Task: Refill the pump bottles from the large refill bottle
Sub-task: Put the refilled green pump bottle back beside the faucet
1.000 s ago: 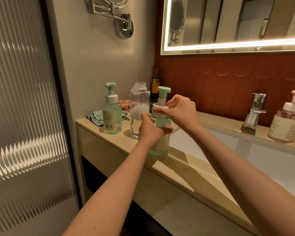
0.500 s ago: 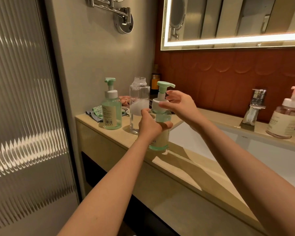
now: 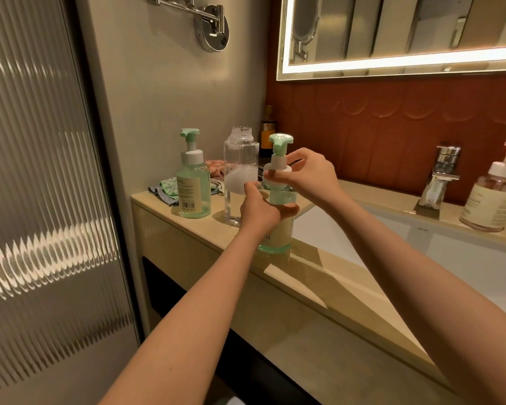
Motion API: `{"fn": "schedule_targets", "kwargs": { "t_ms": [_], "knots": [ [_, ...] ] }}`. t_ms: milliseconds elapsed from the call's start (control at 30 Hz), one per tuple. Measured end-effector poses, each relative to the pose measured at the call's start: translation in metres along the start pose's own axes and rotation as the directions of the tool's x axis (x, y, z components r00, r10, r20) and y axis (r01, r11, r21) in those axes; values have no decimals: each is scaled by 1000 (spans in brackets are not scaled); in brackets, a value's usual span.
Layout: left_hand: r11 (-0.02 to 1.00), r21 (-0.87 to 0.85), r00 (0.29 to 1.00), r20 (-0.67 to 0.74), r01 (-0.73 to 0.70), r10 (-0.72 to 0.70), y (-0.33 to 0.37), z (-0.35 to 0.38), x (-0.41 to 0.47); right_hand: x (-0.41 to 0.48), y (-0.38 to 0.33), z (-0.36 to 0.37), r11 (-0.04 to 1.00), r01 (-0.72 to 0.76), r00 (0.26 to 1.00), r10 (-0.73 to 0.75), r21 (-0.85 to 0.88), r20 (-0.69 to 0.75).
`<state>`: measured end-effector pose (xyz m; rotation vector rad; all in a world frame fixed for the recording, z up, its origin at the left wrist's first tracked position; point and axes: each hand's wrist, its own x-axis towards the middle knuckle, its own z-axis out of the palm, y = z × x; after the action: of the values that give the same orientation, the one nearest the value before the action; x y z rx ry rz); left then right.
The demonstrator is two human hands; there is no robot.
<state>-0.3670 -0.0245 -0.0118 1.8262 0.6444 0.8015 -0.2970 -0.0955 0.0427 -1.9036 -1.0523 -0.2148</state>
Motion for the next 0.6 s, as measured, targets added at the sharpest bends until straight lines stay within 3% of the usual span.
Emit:
{"fn": "schedule_targets", "kwargs": {
  "t_ms": [67, 167, 233, 333, 367, 467, 500, 600],
  "knots": [
    [1000, -11, 1000, -2, -3, 3, -1, 0, 0, 1, -1, 0, 1000, -13, 999, 13, 0, 39],
    [1000, -22, 1000, -1, -1, 1, -1, 0, 1, 0, -2, -5, 978, -13, 987, -20, 208, 158],
    [1000, -19, 1000, 0, 12, -12, 0, 0, 1, -1, -1, -7, 992, 29, 988, -47, 124, 144],
    [1000, -14, 1000, -2, 25, -25, 1, 1, 1, 2, -3, -8, 985, 56, 997, -46, -161, 64],
    [999, -24, 1000, -4, 26, -27, 1, 1, 2, 2, -5, -7, 984, 55, 996, -41, -169, 85],
    [998, -57, 999, -8, 34, -34, 1, 1, 2, 2, -7, -7, 996, 4, 978, -22, 86, 207],
    [997, -61, 999, -5, 47, -48, 2, 0, 2, -1, -7, -7, 995, 11, 976, -32, 99, 214],
    [1000, 0, 1000, 6, 26, -26, 2, 0, 0, 0, -6, -2, 991, 34, 998, -28, -126, 52]
  ]
}}
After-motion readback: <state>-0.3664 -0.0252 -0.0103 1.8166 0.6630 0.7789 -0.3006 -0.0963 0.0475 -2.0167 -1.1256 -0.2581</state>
